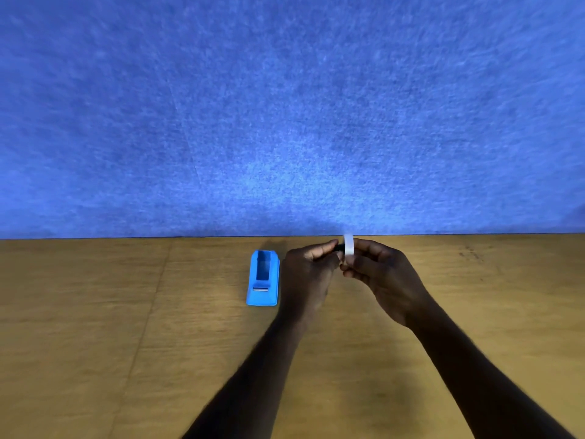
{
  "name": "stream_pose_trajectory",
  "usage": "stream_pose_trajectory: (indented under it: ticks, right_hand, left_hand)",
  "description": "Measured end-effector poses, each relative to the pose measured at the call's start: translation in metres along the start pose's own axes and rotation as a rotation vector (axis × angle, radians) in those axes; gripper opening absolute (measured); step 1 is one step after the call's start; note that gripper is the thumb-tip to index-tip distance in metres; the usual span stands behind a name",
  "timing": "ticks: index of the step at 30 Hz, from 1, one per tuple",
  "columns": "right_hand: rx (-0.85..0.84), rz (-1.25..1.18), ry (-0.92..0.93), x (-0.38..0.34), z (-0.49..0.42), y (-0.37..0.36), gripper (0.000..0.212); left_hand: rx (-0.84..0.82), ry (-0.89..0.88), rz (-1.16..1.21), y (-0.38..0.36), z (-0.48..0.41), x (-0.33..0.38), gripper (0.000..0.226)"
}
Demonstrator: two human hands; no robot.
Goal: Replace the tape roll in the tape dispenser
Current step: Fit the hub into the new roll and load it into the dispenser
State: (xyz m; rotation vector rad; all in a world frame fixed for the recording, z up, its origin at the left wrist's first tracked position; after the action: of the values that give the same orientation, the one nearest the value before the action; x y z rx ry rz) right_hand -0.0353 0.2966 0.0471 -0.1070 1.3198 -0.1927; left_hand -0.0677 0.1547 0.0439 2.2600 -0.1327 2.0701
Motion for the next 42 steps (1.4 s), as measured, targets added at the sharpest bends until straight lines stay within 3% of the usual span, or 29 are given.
stream_pose_trajectory:
  ticks: [4,29,42]
  right_hand:
    - [-0.023,0.039,0.021,-0.002,0.0,-0.004,0.028]
    - [-0.138,0.215,0.046,-0.003,0.005,-0.02,0.027]
    - [-0.108,0.125,-0.086,0.007,-0.006,-0.033,0.037]
  left_hand:
    - [0.014,0.035,0.101,0.003,0.0,-0.003,0.027]
    - [-0.092,0.034,0.028,0.005,0.004,0.001,0.021]
    - [-0.016,0.04,-0.034,0.023,0.006,0.006,0.024]
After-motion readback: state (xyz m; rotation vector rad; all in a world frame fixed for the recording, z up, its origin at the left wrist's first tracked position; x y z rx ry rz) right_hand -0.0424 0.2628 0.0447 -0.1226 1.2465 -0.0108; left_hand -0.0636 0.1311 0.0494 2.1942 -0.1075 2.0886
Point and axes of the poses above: each hand's wrist, its own z-axis away from the middle knuckle, its own y-axis out of the back of the hand, x = y × z, the point moved 10 cm from there along -z, towards the middle knuckle, and after that the axes turned 8 degrees about -y, right-handed, at the moved point
